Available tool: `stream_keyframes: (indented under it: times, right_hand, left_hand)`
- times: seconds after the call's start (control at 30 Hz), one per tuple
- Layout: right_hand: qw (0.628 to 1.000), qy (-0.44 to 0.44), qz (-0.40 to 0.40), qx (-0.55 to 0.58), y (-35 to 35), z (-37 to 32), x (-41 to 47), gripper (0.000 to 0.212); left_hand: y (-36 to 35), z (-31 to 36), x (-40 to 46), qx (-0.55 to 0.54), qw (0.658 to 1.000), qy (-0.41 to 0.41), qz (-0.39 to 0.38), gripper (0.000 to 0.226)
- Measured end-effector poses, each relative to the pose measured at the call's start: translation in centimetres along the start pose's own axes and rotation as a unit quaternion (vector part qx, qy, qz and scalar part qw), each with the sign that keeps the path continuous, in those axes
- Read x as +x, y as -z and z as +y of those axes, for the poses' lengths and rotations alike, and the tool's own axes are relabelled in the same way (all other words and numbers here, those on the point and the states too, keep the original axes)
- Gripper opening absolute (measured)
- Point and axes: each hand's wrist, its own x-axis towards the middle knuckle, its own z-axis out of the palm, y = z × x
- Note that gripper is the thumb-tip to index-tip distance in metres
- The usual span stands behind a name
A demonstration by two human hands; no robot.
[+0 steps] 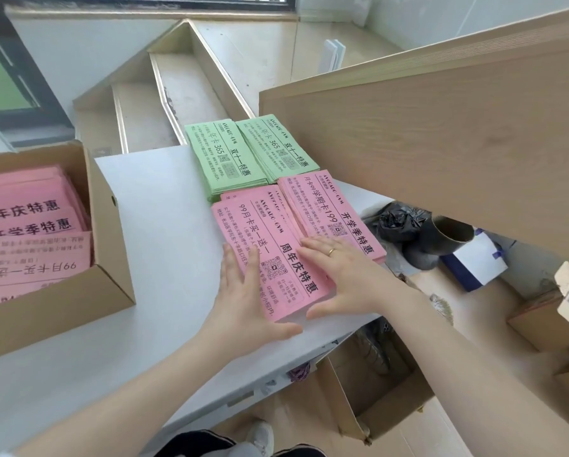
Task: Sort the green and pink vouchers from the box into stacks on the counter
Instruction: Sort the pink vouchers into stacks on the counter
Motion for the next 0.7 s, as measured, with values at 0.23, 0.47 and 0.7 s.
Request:
stream_keyframes:
  times: [0.23, 0.47, 0.7]
  right_hand:
    - [0.999, -0.01, 0.021, -0.038, -0.8, -0.5, 0.3, 0.091]
    - [0.998, -0.012, 0.044, -0.033, -0.4, -1.0, 0.4, 0.099]
    - [0.99, -0.131, 0.042, 0.035, 0.9, -0.3, 6.3, 0.065]
  left_hand:
    - [0.2, -1.5, 1.3, -0.035, 0.998, -0.041, -0.009, 0.106]
    - [1.3, -1.9, 2.0, -0.063, 0.995, -0.06, -0.041, 0.104]
    - [1.8, -1.0, 6.5, -0.437, 0.891, 0.098, 0.075, 0.063]
